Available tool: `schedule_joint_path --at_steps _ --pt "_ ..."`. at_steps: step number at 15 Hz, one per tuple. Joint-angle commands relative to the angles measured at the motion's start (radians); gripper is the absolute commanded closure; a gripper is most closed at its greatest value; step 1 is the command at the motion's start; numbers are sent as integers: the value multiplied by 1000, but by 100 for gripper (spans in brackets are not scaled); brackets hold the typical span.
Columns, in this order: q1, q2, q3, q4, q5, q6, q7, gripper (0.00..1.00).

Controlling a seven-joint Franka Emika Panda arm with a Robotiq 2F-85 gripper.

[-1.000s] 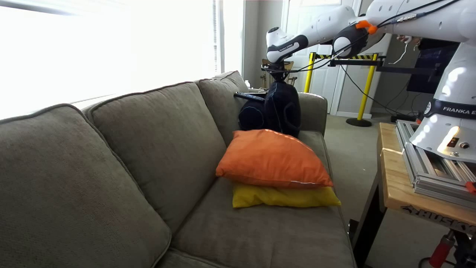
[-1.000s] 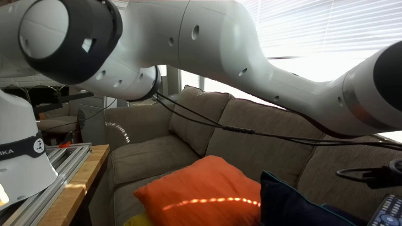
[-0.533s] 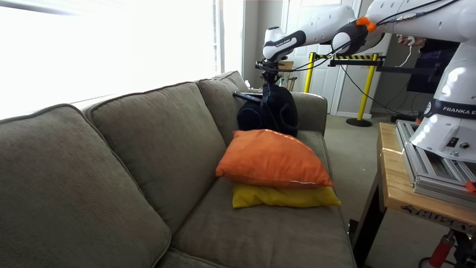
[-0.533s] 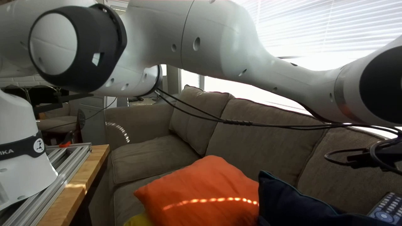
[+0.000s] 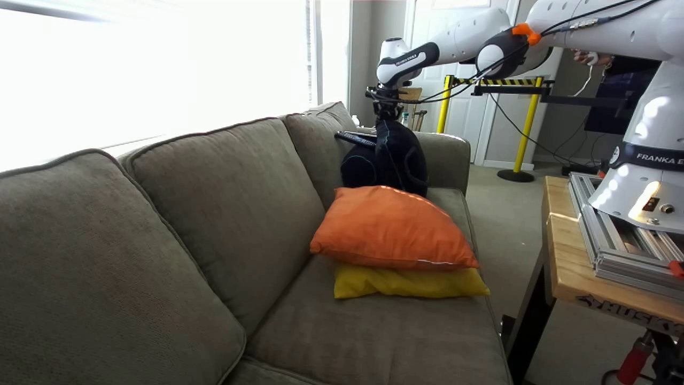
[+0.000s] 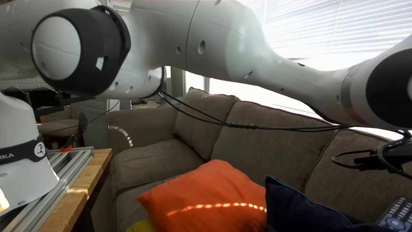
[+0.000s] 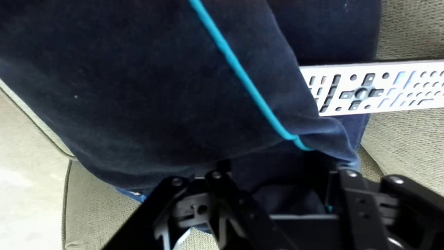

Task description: Move the blue pillow to the right.

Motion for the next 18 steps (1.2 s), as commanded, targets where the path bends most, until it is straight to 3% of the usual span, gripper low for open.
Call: schedule_joint_path --at_steps 1,3,12,18 --pt "7 12 13 13 31 28 -21 9" --pt "6 12 13 18 31 42 -22 0" --pt "40 -27 45 5 44 187 -91 0" --pt "54 -89 110 -9 96 145 -228 0"
